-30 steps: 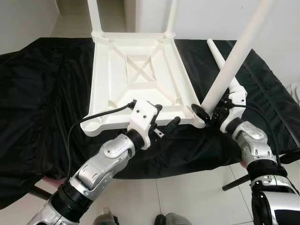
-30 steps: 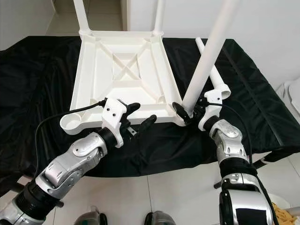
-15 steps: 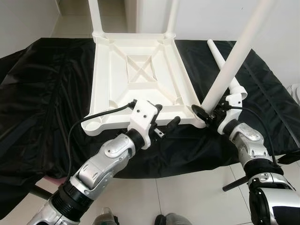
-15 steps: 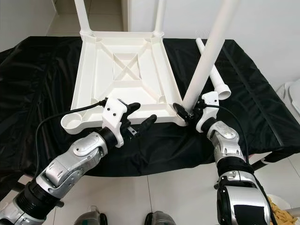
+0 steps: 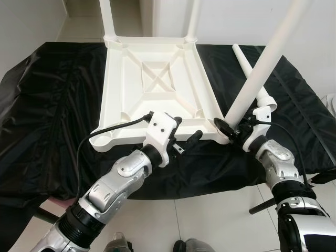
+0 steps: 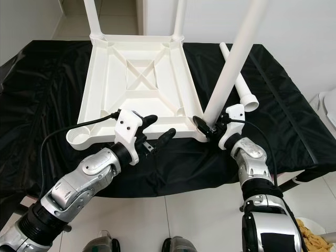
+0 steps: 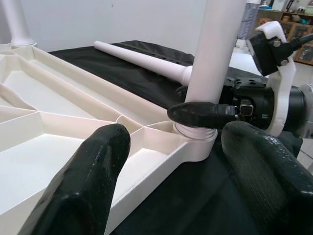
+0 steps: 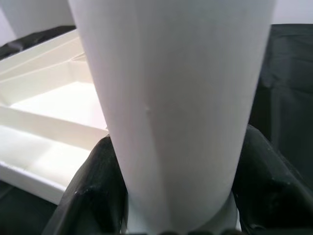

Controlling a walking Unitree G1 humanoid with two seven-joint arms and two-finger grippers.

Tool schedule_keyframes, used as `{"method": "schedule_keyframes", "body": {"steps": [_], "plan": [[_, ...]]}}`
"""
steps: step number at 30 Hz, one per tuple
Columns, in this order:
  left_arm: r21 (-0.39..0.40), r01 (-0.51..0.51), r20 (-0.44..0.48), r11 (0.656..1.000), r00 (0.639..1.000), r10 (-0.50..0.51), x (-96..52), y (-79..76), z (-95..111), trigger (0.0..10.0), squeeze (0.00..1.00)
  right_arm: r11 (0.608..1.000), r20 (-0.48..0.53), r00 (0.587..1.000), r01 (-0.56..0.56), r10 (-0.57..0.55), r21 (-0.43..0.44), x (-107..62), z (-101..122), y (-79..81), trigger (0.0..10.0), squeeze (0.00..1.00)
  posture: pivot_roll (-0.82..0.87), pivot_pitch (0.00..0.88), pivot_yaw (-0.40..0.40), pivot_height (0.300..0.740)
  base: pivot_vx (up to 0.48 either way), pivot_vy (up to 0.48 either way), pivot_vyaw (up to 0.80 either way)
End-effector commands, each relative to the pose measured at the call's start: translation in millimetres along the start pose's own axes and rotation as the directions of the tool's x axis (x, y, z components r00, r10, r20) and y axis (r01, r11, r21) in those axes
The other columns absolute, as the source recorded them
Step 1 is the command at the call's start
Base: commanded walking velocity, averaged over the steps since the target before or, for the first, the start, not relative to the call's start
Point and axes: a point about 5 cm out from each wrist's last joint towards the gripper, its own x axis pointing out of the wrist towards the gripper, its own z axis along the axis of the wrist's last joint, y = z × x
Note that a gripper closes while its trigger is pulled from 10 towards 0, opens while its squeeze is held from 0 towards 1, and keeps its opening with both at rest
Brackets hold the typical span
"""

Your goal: Building children table

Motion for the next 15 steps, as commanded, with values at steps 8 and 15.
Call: {"method": "schedule_keyframes", "body": {"steps": [8, 15], "plan": [[-0.009, 0.222, -0.005, 0.975, 0.975, -0.222, -2.6, -12.8, -2, 10.0, 0.0, 0.976, 0.043, 0.976, 0.211, -0.213, 0.054, 3.2, 1, 11.0, 10.0, 0.0, 0.01, 0.083, -0.036, 0.74, 0.0, 0.0, 0.0], [-0.008, 0.228, -0.004, 0.974, 0.974, -0.228, -1.1, -13.1, -2, 10.0, 0.0, 0.909, -0.013, 0.913, 0.408, -0.409, 0.088, 8.6, 0, 16.3, 10.0, 0.0, 0.01, 0.082, -0.035, 0.74, 0.0, 0.0, 0.0]]}}
